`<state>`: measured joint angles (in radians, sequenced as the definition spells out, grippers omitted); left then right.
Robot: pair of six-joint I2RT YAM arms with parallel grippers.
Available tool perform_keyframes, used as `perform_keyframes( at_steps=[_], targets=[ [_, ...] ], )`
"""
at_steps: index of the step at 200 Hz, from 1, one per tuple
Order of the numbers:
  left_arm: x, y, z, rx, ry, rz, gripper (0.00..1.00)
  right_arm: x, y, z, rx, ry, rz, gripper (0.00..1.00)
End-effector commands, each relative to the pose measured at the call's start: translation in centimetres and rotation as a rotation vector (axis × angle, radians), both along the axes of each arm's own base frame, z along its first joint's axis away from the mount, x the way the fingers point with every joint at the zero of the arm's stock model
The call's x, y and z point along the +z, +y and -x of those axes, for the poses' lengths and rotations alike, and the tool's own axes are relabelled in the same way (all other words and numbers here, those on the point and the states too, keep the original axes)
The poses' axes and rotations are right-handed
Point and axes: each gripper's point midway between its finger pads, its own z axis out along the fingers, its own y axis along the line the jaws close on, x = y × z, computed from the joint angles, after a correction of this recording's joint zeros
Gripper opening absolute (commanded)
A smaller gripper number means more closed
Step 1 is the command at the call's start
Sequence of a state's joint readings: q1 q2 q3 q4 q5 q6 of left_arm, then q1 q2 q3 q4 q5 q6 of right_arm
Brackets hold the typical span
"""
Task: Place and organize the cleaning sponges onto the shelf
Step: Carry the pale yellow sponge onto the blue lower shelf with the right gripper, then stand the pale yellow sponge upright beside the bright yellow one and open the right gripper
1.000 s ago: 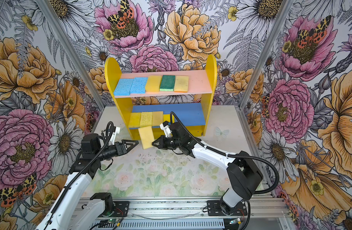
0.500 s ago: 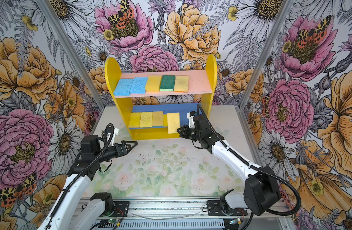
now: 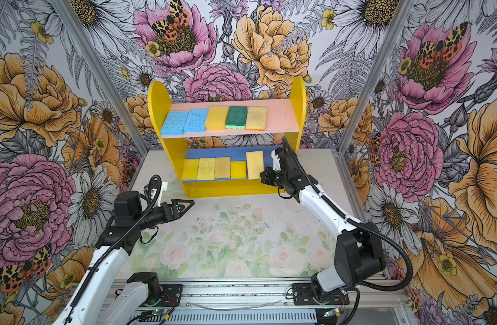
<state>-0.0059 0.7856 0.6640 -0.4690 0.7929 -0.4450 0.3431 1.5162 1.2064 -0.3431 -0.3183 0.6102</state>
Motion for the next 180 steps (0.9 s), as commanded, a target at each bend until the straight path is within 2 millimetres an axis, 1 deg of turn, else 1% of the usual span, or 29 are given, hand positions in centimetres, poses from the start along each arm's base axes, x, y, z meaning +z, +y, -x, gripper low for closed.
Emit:
perform_keyframes(
  at_steps=[1,72,139,180],
  targets=[
    [0.8,0.2,-0.3,0.008,-0.038,-0.024,0.99,0.0,-0.2,-1.2,0.005,-0.009,0.021,0.06],
    [0.6,0.2,-0.4,0.006,-0.029,-0.021,0.99,-1.8,0.2,-2.7,0.012,0.030,0.025,0.07],
    [0.7,0.2,-0.4,0.004,-0.031,-0.020,0.99,-2.3,0.1,-4.1,0.000,0.043,0.021,0.08],
    [0.7,0.1,-0.3,-0.001,-0.032,-0.018,0.99,-2.1,0.2,-4.5,0.001,0.039,0.016,0.08]
  ],
)
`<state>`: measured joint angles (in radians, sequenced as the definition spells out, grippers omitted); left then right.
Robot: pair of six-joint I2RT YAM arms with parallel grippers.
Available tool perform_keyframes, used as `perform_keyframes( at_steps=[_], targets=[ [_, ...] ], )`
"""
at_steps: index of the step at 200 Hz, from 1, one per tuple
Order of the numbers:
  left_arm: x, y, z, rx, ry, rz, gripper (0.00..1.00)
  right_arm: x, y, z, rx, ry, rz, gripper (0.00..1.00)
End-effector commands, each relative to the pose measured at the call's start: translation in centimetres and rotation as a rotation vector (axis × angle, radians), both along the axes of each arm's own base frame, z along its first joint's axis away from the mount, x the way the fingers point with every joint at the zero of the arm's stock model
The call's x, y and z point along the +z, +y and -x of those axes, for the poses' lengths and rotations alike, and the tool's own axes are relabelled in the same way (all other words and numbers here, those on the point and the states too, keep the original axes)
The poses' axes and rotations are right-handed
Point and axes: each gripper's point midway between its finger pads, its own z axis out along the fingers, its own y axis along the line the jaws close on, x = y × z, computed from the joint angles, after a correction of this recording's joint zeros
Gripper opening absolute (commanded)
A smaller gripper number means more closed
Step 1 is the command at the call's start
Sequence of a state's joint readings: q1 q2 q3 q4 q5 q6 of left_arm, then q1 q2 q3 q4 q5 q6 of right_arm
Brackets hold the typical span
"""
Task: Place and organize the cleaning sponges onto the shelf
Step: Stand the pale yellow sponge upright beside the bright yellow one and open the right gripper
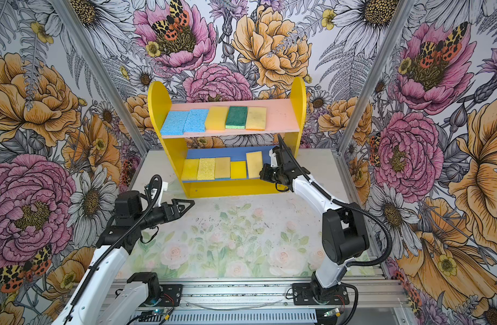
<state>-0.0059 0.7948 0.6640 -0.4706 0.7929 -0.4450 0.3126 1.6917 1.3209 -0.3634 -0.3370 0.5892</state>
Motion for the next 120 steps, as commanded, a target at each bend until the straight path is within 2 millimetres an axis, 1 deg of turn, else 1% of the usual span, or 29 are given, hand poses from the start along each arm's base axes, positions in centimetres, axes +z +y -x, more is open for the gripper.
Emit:
perform_keyframes(
  at_steps=[1,16,45,66,90,120],
  targets=[
    [1.0,0.1,-0.3,-0.001,-0.044,-0.018,0.99,1.0,0.2,-1.0,0.004,-0.030,-0.011,0.08],
    [1.0,0.1,-0.3,-0.002,-0.045,-0.018,0.99,1.1,0.3,-1.2,0.006,-0.029,-0.017,0.08],
    [1.0,0.1,-0.2,-0.002,-0.045,-0.017,0.99,1.1,0.4,-1.6,0.003,-0.029,-0.019,0.15],
    [1.0,0.0,-0.2,-0.004,-0.046,-0.015,0.99,1.0,0.4,-1.8,0.000,-0.025,-0.020,0.23],
    [1.1,0.0,-0.2,-0.007,-0.047,-0.014,0.99,0.8,0.4,-1.9,-0.002,-0.023,-0.019,0.30],
    [1.1,-0.1,-0.1,-0.011,-0.051,-0.013,0.99,0.7,0.1,-2.2,-0.017,-0.026,-0.010,0.43]
  ],
)
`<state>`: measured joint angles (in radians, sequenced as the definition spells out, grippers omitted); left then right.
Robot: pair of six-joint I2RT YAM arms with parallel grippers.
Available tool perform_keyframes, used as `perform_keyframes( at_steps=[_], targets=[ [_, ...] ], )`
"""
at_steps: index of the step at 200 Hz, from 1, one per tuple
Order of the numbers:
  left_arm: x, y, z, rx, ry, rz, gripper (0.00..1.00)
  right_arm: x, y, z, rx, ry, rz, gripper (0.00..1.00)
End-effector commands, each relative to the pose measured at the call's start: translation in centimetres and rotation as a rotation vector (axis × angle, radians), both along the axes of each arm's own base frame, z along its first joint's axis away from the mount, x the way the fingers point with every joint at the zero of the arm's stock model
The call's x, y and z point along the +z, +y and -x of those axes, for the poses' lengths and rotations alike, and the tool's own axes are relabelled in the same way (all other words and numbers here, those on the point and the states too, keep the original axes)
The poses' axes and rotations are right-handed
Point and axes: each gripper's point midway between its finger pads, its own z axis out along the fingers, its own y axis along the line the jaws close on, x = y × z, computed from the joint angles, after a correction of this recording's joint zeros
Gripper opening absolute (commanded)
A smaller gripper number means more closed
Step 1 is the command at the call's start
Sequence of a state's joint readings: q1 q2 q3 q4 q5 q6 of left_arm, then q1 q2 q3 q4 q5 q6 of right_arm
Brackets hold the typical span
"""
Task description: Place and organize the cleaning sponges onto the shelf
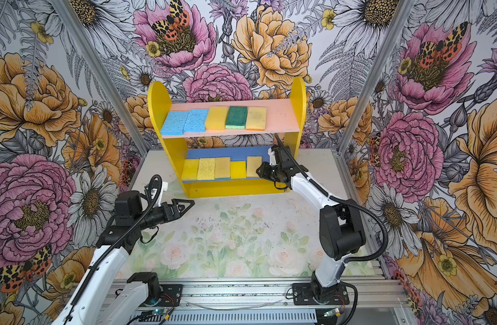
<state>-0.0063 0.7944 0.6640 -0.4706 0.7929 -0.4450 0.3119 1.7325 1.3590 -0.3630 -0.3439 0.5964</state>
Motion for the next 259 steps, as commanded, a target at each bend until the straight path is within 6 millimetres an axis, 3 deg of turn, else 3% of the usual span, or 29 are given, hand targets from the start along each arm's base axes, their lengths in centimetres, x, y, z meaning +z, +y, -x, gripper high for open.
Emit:
perform_keyframes(
  at_steps=[1,35,99,157,192,223,259],
  targets=[
    [1.1,-0.1,-0.1,-0.011,-0.050,-0.013,0.99,1.0,-0.3,-1.3,-0.017,-0.033,-0.001,0.43],
    [1.2,-0.2,0.0,-0.015,-0.051,-0.010,0.99,1.1,-0.3,-2.2,-0.024,-0.041,0.001,0.52],
    [1.1,-0.2,-0.1,-0.014,-0.049,-0.011,0.99,0.8,0.5,-2.8,-0.014,-0.030,-0.016,0.57],
    [0.8,0.0,-0.4,-0.007,-0.040,-0.013,0.99,3.3,-1.3,-1.4,-0.052,-0.123,0.057,0.59],
    [0.8,0.1,-0.4,-0.002,-0.039,-0.013,0.99,4.9,-2.8,1.2,-0.080,-0.175,0.092,0.61],
    [0.8,0.3,-0.5,0.007,-0.039,-0.017,0.99,4.7,-3.8,5.2,-0.084,-0.180,0.097,0.62],
    [0.6,0.8,-0.8,0.040,-0.034,-0.042,0.99,3.2,-8.5,10.3,-0.181,-0.186,0.164,0.67]
  ],
)
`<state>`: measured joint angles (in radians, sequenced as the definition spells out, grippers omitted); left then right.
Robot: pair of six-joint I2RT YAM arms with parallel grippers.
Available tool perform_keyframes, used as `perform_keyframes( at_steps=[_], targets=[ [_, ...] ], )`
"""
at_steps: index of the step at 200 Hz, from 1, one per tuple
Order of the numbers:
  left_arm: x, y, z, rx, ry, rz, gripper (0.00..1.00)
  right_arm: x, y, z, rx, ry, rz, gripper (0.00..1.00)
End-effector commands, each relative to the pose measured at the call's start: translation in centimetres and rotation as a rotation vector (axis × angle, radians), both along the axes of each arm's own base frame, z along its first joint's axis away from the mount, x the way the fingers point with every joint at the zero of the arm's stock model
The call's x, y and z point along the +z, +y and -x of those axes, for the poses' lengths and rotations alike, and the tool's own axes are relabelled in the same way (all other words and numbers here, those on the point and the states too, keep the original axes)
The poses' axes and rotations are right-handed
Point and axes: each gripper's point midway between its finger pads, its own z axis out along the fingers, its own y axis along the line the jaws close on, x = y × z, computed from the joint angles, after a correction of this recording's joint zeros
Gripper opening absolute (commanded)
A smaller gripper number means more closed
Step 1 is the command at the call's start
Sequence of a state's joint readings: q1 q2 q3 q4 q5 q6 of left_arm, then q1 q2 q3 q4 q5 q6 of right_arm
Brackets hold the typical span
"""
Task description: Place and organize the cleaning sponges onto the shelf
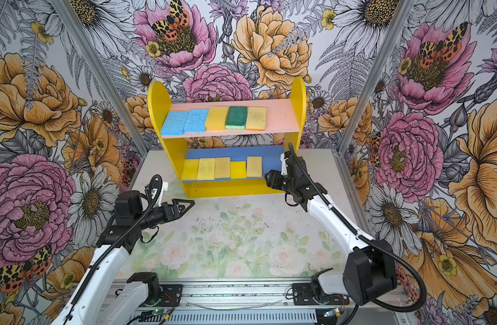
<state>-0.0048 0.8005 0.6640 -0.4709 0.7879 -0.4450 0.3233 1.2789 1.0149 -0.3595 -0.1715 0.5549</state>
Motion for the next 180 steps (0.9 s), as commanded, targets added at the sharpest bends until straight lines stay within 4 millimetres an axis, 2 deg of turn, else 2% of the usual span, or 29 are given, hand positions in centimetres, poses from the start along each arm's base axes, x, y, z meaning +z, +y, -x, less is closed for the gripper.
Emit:
perform_keyframes(
  at_steps=[1,20,38,58,74,90,109,126,146,180],
  targets=[
    [0.7,0.8,-0.7,0.035,-0.039,-0.041,0.99,-0.5,-3.5,2.3,-0.092,-0.026,0.067,0.68],
    [0.6,1.4,-0.8,0.070,-0.035,-0.066,0.99,-0.9,-6.6,4.2,-0.127,-0.056,0.161,0.82],
    [0.4,2.2,-1.1,0.126,-0.039,-0.103,0.99,-0.3,-9.5,5.5,-0.184,-0.126,0.276,0.94],
    [0.4,3.2,-1.1,0.184,-0.059,-0.137,0.99,-0.3,-12.7,6.4,-0.289,-0.200,0.412,0.99],
    [0.3,4.5,-1.4,0.264,-0.076,-0.174,0.99,0.1,-13.7,6.5,-0.305,-0.260,0.480,1.00],
    [0.2,6.2,-1.5,0.364,-0.101,-0.219,0.99,1.2,-14.7,6.3,-0.353,-0.293,0.502,0.99],
    [0.2,8.0,-1.3,0.473,-0.147,-0.252,0.99,2.8,-14.7,5.6,-0.353,-0.328,0.517,0.99],
    [0.3,8.8,-1.1,0.522,-0.177,-0.271,0.99,3.6,-14.5,4.6,-0.337,-0.351,0.541,0.99],
    [-0.3,9.6,-1.3,0.564,-0.163,-0.297,0.99,3.0,-14.9,3.2,-0.333,-0.341,0.586,1.00],
    [-0.6,11.5,-1.1,0.652,-0.171,-0.379,0.99,0.3,-16.4,1.1,-0.365,-0.298,0.623,1.00]
  ],
)
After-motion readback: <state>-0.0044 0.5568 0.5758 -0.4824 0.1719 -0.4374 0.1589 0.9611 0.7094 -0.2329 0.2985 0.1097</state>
